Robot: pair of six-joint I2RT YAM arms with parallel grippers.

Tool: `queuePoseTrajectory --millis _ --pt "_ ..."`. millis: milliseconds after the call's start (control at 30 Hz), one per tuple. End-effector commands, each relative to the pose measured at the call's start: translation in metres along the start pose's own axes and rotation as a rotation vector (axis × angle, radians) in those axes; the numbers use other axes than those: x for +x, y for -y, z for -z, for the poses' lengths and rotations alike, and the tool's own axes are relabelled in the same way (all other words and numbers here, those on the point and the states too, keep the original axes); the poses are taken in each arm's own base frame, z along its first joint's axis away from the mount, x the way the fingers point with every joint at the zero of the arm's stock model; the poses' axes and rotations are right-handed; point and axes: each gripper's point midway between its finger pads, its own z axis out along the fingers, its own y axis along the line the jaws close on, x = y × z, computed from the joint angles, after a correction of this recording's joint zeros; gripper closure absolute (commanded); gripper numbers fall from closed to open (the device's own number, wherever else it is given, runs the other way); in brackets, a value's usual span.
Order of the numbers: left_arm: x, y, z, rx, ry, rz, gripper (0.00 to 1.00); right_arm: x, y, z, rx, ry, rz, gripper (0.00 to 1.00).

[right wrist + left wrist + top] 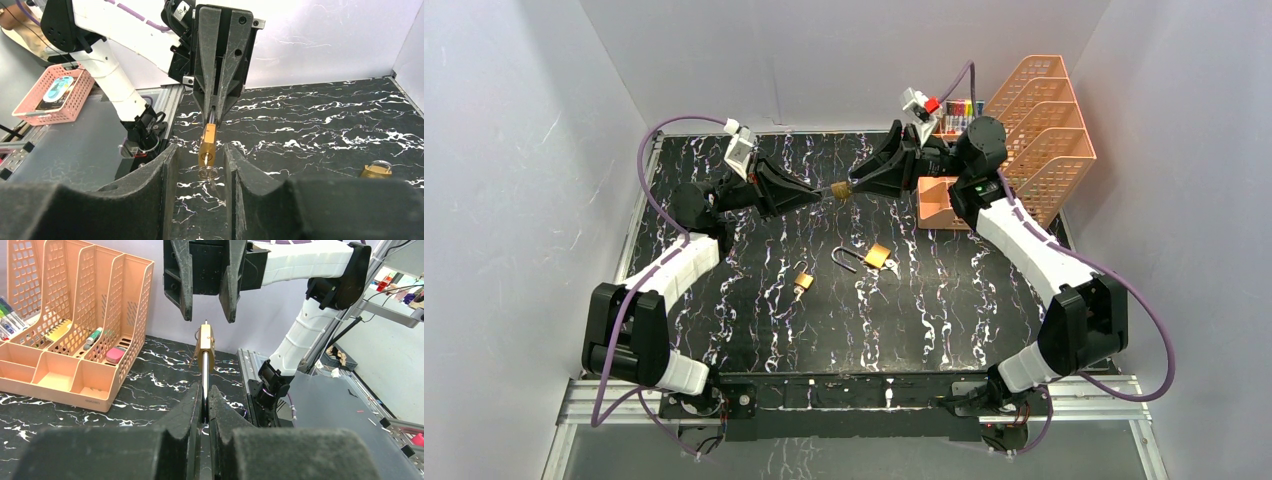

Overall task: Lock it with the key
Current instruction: Lock the lock.

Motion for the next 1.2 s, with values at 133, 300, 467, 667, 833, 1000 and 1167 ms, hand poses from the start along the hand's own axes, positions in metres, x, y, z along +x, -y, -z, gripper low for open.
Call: queuePoseTrajectory --millis 133,300,467,667,833,1000,1167 --pt "-0.020 0.014 0.000 0.018 0.048 -0.126 1.00 -0.003 -0.003 0.002 0.010 0.007 0.040 0.56" --pt "-0.020 0.013 0.000 0.016 0.049 -0.125 1.00 0.001 0.000 0.002 0.009 0.004 0.028 0.71" --pt "-0.019 0.011 0.000 0.013 0.049 -0.121 1.00 0.003 0.001 0.002 0.013 0.004 0.022 0.88" --pt "-0.018 0.011 0.000 0.014 0.045 -0.123 1.00 0.006 0.004 0.003 0.018 0.002 0.016 1.00" --pt "-0.021 0.004 0.017 -0.039 0.044 -0.121 1.00 -0.002 0.013 0.025 0.107 0.033 0.027 1.00" --pt "-0.025 -0.017 0.050 -0.188 0.051 -0.103 1.00 -0.012 0.024 0.065 0.238 0.088 0.053 1.00" --pt "-0.005 -0.079 0.088 -0.520 -0.039 -0.015 1.00 -0.001 0.043 0.069 0.334 0.127 0.002 1.00"
